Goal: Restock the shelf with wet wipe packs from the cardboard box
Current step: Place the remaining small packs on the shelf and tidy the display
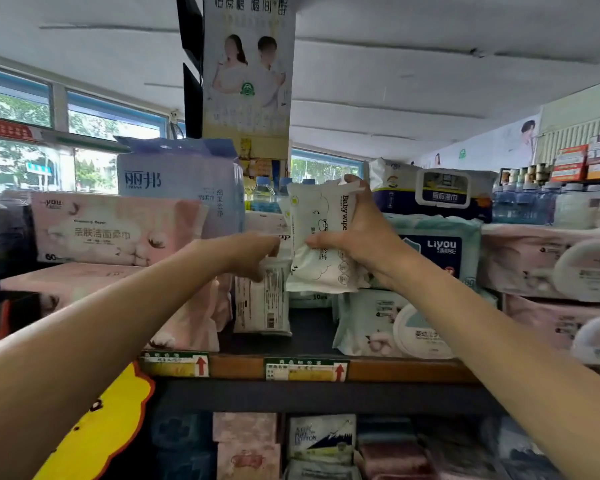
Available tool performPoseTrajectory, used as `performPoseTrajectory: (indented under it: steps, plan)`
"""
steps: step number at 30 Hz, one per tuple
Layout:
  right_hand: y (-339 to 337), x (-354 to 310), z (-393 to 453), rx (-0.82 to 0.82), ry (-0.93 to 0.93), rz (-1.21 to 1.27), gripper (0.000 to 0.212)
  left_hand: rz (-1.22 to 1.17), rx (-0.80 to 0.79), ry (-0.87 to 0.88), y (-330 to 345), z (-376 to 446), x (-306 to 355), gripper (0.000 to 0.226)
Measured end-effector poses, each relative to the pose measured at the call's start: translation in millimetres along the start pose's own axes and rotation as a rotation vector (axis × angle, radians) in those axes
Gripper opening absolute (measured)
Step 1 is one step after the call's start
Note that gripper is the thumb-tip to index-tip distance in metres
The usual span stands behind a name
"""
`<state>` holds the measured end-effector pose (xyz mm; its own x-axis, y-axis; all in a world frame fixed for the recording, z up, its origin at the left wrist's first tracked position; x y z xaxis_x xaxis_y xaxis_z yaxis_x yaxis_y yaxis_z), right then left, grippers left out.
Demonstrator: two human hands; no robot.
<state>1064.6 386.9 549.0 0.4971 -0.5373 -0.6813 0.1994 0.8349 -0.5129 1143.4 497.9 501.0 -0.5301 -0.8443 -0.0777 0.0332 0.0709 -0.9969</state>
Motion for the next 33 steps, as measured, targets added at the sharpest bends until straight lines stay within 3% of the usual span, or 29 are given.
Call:
performPoseTrajectory:
  steps: [6,11,16,18,21,25,29,31,33]
  plan:
    - [47,31,22,0.045,0.162,-0.161,0.116,0.179,0.024,-0.157,10,31,-30,0.044]
    - [67,79,34,-0.004,0.345,-0.244,0.103,0.358,0.003,-0.171,6,42,-34,0.054]
    - [93,70,37,-0.307,0.278,-1.082,0.087,0.242,-0.161,-0.231,26,26,-37,0.075]
    - [104,76,37,-0.411,0.279,-1.254,0.08,0.219,-0.174,-0.243,27,25,-35,0.084]
    - [109,92,34,-0.495,0.358,-1.262,0.074,0.229,-0.143,-0.254,23,29,-36,0.086]
    - [104,83,41,-0.398,0.252,-1.344,0.074,0.327,-0.139,-0.192,26,42,-37,0.078]
    - [105,82,47,-0.361,0.165,-1.41,0.078,0.256,-0.032,-0.046,11,42,-27,0.045]
    - [104,74,51,-0.355,0.123,-1.242,0.071,0.237,0.05,0.065,-1,35,-19,0.029]
    - [99,60,52,-0.36,0.101,-0.807,0.072,0.202,0.12,0.15,-9,25,-13,0.026]
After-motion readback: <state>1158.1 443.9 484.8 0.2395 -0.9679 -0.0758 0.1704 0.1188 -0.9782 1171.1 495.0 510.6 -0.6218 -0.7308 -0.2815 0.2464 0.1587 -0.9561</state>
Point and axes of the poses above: each hand's wrist, its own z-axis towards the middle knuckle, its own y-axis out of the palm, x = y × z, the point moved 10 cm from there along z, towards the middle knuckle, and after that the axes turned 11 degrees about -x, right-handed, at the moved point
